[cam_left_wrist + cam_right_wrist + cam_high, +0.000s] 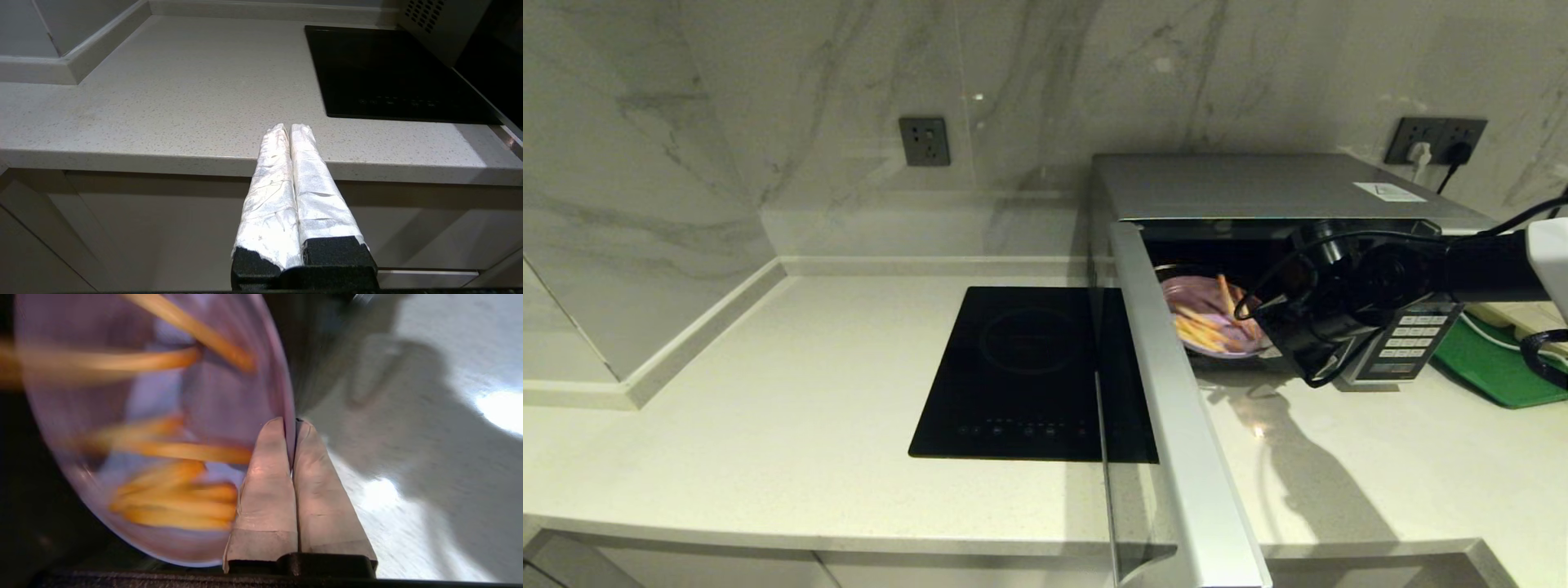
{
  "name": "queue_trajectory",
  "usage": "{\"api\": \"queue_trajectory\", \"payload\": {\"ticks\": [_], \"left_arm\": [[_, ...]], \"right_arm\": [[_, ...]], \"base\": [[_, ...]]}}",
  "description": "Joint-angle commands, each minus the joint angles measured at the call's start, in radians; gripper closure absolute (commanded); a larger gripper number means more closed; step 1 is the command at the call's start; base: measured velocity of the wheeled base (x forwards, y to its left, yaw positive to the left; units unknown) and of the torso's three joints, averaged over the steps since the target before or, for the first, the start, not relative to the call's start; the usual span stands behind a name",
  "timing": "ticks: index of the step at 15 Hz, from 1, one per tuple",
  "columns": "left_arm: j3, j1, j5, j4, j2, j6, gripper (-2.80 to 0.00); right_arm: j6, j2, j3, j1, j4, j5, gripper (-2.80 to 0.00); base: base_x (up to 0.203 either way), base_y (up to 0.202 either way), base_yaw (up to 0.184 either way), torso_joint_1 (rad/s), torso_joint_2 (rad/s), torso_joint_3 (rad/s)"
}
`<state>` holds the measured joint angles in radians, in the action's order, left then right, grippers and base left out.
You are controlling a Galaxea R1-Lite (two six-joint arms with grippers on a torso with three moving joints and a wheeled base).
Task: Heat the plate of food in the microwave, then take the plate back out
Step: Take the plate out of the microwave
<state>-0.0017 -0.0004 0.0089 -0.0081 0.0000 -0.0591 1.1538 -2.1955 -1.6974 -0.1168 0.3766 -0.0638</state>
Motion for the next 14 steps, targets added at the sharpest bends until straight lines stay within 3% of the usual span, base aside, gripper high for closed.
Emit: {"api": "queue_trajectory", "payload": {"ticks": [1, 11, 14], "left_arm": [[0.0, 0.0, 0.0, 0.0, 0.0, -0.001, 0.0], [0.0, 0.0, 0.0, 0.0, 0.0, -0.001, 0.0], [0.0, 0.0, 0.0, 0.0, 0.0, -0.001, 0.0]], "right_arm": [[0.007, 0.0, -0.012, 0.006, 0.001, -0.001, 0.0], [0.044, 0.031, -0.019, 0.022, 0.047, 0.008, 0.0], [0.035, 0.075, 0.032, 0.019, 0.053, 0.009, 0.0]], "base": [[0.0, 0.0, 0.0, 0.0, 0.0, 0.0], [0.0, 0.0, 0.0, 0.0, 0.0, 0.0], [0.0, 0.0, 0.0, 0.0, 0.0, 0.0]]}}
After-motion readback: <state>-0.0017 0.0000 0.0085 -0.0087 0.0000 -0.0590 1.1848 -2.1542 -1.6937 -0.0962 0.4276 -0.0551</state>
